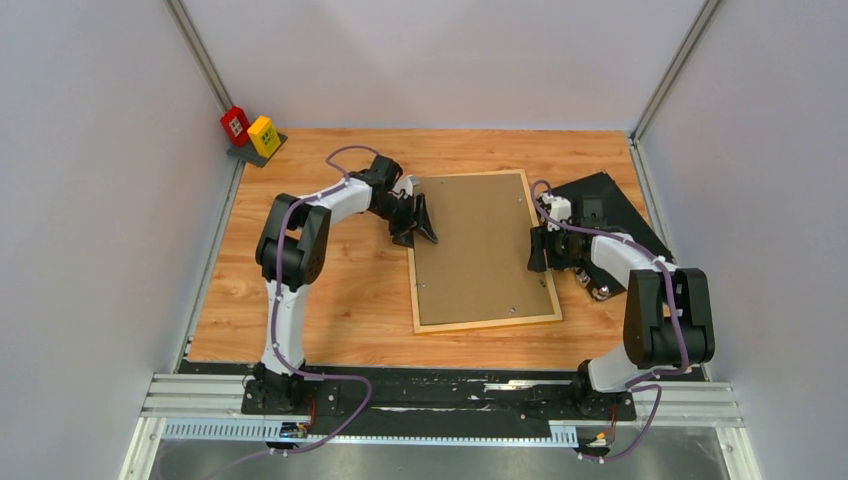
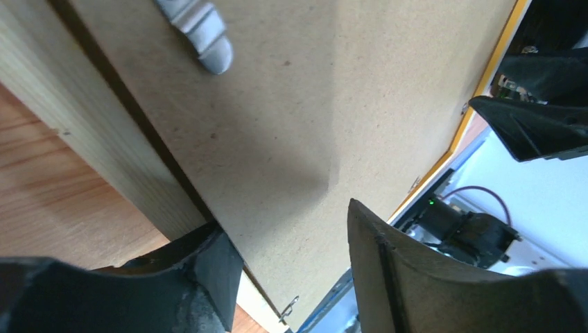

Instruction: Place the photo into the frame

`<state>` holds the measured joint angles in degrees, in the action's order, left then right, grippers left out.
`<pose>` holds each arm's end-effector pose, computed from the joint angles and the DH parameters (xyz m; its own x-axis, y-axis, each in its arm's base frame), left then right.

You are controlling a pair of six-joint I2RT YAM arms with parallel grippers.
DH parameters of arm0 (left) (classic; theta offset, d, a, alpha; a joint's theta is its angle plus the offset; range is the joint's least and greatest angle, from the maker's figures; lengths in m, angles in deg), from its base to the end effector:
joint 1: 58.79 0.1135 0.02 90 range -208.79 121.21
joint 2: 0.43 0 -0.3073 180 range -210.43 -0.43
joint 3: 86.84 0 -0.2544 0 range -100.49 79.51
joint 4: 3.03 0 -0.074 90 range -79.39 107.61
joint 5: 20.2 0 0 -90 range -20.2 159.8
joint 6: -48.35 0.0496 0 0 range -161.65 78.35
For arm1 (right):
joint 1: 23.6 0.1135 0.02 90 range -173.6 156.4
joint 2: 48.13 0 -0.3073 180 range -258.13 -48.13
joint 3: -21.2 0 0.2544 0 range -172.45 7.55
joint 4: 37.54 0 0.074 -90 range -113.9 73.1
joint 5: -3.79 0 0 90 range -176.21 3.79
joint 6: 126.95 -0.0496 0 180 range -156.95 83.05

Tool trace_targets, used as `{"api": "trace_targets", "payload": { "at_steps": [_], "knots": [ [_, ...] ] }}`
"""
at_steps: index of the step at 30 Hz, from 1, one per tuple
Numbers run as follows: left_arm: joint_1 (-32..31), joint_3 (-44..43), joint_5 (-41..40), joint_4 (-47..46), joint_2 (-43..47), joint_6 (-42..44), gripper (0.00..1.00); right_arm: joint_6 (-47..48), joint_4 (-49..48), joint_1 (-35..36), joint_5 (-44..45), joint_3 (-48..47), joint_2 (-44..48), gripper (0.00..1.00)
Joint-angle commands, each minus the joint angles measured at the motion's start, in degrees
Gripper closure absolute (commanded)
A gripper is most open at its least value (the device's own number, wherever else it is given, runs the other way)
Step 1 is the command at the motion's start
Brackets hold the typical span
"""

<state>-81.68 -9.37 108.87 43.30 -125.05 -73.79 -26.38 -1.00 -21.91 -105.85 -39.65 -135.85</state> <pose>0.4224 -0.2123 0.1661 -0.9997 -0.0263 0.0004 -0.0192 0.7217 -0.6919 0.2881 0.0252 0.1976 -0.8460 -0.1978 -0.4951 -0.3391 0.9162 0.2134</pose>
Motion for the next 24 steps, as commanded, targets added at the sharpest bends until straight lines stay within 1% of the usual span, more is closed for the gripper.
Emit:
{"api": "trace_targets", "payload": {
  "at_steps": [1, 2, 3, 5, 6, 7, 9, 24],
  "knots": [
    [-1.7, 0.1, -6.6, 1.3, 1.9, 4.7, 0.34, -0.4, -1.8, 0.3, -1.4, -1.8, 0.0, 0.44],
    [-1.8, 0.2, -7.0, 1.3, 2.3, 4.9, 0.28, -0.4, -1.8, 0.3, -1.3, -1.8, 0.0, 0.44],
    [-1.8, 0.2, -7.1, 1.3, 2.7, 5.0, 0.25, -0.4, -1.8, 0.3, -1.3, -1.8, 0.1, 0.44],
    [-1.8, 0.3, -7.6, 1.3, 3.3, 5.2, 0.15, -0.4, -1.9, 0.3, -1.3, -1.8, 0.2, 0.44],
    [-1.8, 0.5, -7.9, 1.3, 3.5, 5.4, 0.12, -0.4, -1.9, 0.3, -1.3, -1.8, 0.2, 0.44],
    [-1.8, 0.6, -8.0, 1.3, 4.0, 5.5, 0.07, -0.4, -1.9, 0.3, -1.4, -1.8, 0.2, 0.44],
    [-1.8, 0.8, -8.8, 1.2, 4.6, 5.7, 0.01, -0.4, -1.9, 0.3, -1.3, -1.8, 0.0, 0.44],
    [-1.8, 2.9, -10.8, 0.3, 9.1, 5.7, 0.00, -0.2, -1.9, 0.3, -0.8, -1.7, -0.4, 0.44]
  ]
}}
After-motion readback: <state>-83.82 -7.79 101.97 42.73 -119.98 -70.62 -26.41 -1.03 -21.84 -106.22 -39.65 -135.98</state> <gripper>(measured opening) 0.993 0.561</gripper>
